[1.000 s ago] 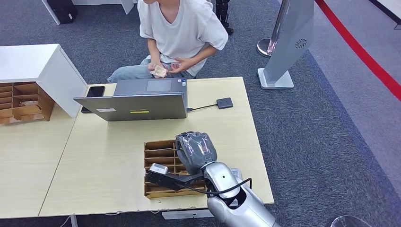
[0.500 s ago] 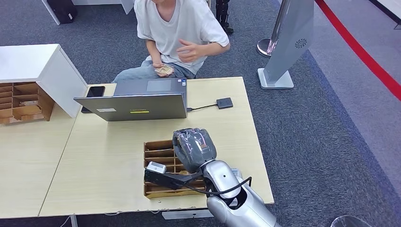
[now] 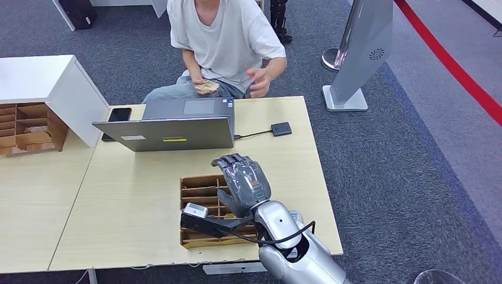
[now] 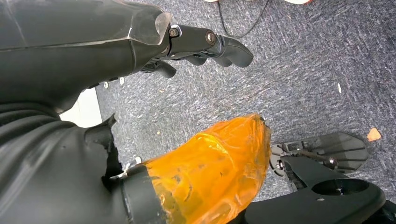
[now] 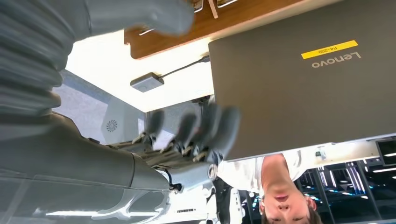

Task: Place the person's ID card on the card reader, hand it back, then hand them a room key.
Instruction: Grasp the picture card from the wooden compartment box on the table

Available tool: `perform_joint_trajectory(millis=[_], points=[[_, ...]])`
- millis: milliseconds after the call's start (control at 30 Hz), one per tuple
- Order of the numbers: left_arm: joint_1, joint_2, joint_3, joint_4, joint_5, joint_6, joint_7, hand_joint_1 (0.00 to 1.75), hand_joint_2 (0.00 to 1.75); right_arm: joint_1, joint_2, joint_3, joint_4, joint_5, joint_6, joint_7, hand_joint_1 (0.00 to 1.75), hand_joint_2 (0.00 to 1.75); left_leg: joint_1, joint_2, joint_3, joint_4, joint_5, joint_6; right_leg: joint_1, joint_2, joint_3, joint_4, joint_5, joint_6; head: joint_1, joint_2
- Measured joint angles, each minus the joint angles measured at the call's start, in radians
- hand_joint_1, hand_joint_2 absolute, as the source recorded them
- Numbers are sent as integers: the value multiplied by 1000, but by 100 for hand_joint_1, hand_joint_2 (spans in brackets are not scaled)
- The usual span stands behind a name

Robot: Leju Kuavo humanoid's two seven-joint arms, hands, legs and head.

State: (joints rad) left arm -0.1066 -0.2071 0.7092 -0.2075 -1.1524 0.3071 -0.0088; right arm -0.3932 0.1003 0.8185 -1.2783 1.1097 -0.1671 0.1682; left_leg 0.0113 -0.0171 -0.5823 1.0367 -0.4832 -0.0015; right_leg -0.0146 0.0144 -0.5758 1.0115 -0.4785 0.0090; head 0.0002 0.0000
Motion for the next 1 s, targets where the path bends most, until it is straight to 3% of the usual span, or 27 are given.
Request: perform_joint_trajectory(millis=[467,1000], points=[[0,0,-8,0,-2,1,0,0,0,7,0,1,52,-1,-4,8,17,175,0,0,0,0,0,0,0,0,0,0,0,0,0,0],[0,0,-16,0,-3,1,0,0,0,6,0,-6,116,-3,-15,11,43,175,0,0,0,0,0,0,0,0,0,0,0,0,0,0]])
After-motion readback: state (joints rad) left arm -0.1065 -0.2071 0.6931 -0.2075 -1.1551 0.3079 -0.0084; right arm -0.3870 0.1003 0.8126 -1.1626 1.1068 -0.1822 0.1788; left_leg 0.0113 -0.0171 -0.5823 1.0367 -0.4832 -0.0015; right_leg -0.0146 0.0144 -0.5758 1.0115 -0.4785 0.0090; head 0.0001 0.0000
